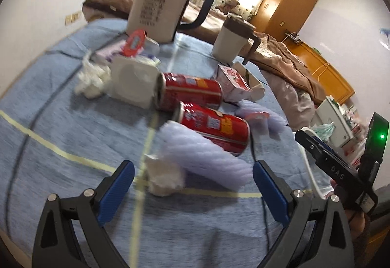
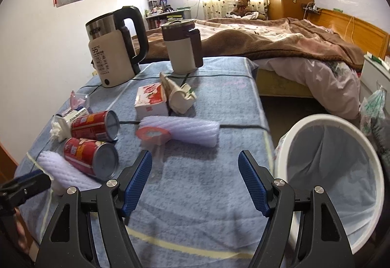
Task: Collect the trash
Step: 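Grasp a white foam net sleeve with the left tool while the right tool grasps another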
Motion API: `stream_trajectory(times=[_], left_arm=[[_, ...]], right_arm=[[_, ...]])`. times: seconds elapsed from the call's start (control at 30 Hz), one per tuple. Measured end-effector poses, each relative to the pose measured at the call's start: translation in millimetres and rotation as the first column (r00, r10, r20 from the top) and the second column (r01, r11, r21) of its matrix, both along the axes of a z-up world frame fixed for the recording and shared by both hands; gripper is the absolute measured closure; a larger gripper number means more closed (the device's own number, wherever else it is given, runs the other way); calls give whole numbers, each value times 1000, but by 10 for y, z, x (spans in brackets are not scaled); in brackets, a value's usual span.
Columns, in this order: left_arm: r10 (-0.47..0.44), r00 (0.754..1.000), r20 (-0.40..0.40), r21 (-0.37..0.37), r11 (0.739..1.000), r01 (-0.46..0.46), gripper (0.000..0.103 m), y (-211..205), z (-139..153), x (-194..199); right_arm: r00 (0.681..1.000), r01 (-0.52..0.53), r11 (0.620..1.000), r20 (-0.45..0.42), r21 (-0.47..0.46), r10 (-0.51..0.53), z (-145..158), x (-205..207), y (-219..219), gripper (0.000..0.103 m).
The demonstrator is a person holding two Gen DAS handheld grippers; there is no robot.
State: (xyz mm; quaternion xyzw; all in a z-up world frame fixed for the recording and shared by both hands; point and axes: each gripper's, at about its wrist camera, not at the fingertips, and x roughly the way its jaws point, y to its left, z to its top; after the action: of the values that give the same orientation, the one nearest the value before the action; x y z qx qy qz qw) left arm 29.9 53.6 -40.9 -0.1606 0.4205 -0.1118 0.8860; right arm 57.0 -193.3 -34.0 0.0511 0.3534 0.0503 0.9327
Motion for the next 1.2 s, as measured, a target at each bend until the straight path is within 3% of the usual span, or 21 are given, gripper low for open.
stream_trajectory(times=[0.13,0.23,0.33,0.7,0.8,0.87,1.0,1.2], left_arm=[[-3,1000,-13,-3,1000,3,12,-102,-40,49],[18,1000,-25,11,1000,-17,13,-119,-65,108],[45,998,-36,4,999,-45,16,-75,-77,167],[77,994,-80,2,997,-77,35,137,-146,278],[87,992,-92,0,996,-87,37,180,-174,294],[92,992,-91,-9,996,-94,39,195,-176,278],[84,993,-80,-26,996,-87,44,196,-161,258],[91,994,-59,-57,994,-94,51,241,-114,178]], right_arm=[[1000,-16,994,-23,-106,14,-5,196,-5,31],[998,-47,996,-44,-81,44,-27,342,-59,31],[996,-87,989,-40,-123,82,-30,443,-14,31],[971,-217,972,-116,-84,207,-265,790,118,31],[962,-244,969,-139,-40,237,-302,790,150,52],[965,-232,972,-135,-31,226,-308,774,147,57],[968,-211,977,-131,24,212,-314,755,92,78],[975,-190,980,-102,55,195,-262,645,56,89]])
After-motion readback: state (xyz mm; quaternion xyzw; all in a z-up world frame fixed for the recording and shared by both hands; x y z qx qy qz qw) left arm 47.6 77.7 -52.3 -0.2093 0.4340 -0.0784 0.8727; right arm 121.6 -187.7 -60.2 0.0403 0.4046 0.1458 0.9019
